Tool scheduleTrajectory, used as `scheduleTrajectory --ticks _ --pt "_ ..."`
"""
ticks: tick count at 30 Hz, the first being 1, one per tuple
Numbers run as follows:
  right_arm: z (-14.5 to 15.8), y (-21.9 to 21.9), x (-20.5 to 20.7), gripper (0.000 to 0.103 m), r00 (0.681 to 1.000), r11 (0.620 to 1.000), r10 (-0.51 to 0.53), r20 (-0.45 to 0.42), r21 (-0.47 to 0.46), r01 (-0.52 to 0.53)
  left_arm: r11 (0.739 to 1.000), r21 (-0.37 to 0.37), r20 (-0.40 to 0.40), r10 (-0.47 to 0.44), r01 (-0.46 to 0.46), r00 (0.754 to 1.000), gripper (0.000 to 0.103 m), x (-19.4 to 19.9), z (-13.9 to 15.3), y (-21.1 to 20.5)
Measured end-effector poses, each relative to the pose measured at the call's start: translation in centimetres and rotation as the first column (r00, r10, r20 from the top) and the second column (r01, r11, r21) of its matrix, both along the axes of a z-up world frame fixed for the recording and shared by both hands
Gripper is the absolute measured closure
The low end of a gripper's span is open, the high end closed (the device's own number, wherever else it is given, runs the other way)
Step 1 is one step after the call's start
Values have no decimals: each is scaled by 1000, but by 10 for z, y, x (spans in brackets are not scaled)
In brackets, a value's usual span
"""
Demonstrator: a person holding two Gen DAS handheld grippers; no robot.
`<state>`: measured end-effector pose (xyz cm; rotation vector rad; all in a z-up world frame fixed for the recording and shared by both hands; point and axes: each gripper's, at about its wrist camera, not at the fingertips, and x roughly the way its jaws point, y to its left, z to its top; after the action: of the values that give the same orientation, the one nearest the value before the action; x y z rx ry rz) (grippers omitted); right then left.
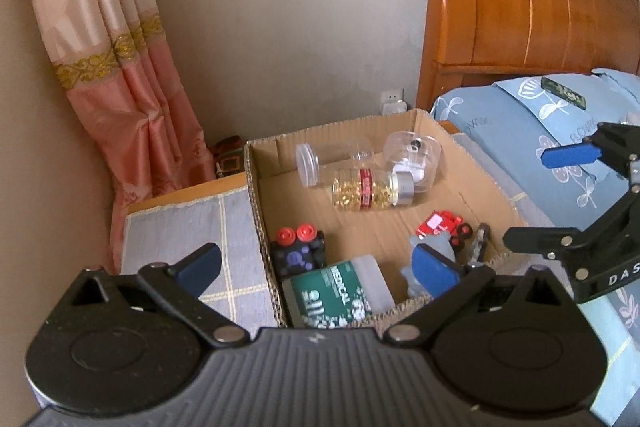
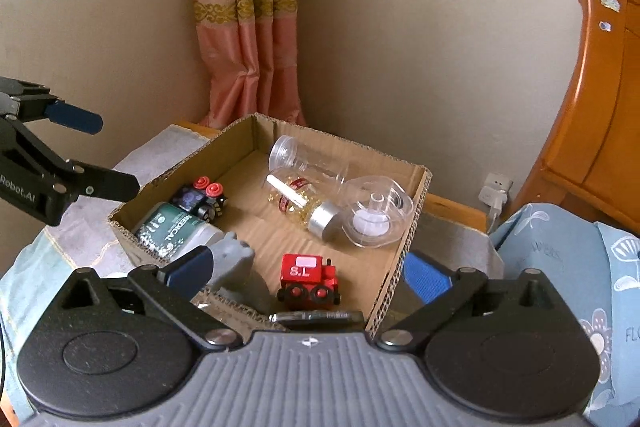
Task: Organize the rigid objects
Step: 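Withdraw both open tools from the box toward the pink keychain and teal case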
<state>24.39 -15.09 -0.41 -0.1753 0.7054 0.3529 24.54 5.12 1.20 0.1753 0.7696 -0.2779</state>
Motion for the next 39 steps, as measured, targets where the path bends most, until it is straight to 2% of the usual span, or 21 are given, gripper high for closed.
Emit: scheduleTrajectory --ticks 5,10,14,19,28,34,39 --pt "-2 6 -19 0 999 999 -33 -12 -1 33 1000 11 10 4 -4 1000 2 -17 2 0" --pt "-18 15 -41 0 995 995 -96 -20 12 97 1000 13 31 21 -21 999 2 -40 -7 5" --pt "-38 23 -51 0 988 987 -144 -51 58 147 998 39 41 56 -57 998 2 -63 -25 14" --pt "-68 44 -56 0 978 976 -192 -76 85 199 984 96 71 143 -150 987 2 -86 -42 29" --pt "-99 99 -43 0 964 962 -243 -104 103 254 948 52 68 311 -314 948 2 -116 -60 73" --pt "-119 119 -25 0 934 934 -343 -102 68 350 938 11 46 346 -347 937 2 -122 -63 87" --pt "-127 117 -22 0 921 923 -377 -94 47 383 942 3 37 336 -336 941 2 -123 -65 86"
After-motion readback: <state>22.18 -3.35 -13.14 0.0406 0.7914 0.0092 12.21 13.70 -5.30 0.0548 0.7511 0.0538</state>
